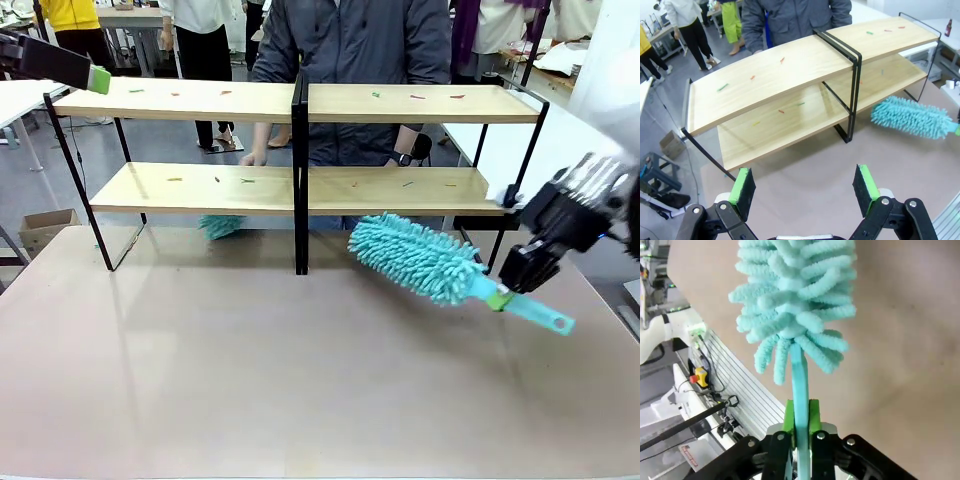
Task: Clean the shelves.
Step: Clean a randomly selected level of the Shelf with the Duster.
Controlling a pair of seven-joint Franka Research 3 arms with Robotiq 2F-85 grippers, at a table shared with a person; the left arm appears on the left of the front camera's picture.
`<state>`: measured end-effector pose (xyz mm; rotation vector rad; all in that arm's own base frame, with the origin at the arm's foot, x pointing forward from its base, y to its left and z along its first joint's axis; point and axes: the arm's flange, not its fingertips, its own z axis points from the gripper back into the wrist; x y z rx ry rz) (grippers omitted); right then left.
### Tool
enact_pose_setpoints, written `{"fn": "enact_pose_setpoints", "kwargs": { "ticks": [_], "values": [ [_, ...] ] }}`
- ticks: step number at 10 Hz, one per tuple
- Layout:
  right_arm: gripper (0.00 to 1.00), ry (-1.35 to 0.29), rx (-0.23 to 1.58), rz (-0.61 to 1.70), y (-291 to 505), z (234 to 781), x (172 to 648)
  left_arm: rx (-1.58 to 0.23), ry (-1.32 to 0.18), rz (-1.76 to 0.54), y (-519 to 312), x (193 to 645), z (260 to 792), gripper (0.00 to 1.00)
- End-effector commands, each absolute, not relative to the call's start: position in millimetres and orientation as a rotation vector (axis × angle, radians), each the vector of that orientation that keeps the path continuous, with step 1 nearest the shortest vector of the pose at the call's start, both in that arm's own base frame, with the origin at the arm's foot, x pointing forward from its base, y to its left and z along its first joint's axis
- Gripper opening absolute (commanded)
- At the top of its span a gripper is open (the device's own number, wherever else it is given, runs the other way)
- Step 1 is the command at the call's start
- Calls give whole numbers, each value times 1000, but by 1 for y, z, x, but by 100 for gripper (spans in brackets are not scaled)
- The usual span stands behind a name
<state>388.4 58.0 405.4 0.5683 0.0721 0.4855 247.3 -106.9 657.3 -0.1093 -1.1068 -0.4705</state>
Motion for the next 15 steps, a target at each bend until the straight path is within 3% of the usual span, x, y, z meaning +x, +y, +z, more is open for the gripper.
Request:
{"fn": "enact_pose_setpoints", "kwargs": {
  "ticks": [1,8,15],
  "values": [
    [12,61,620,534,66,394,406,-113,-1113,-468,-106,247,655,100],
    [12,-23,646,515,114,332,471,-113,-1113,-468,-106,247,655,100],
    [12,8,392,-1,83,355,452,-113,-1113,-468,-106,247,655,100]
  ]
}}
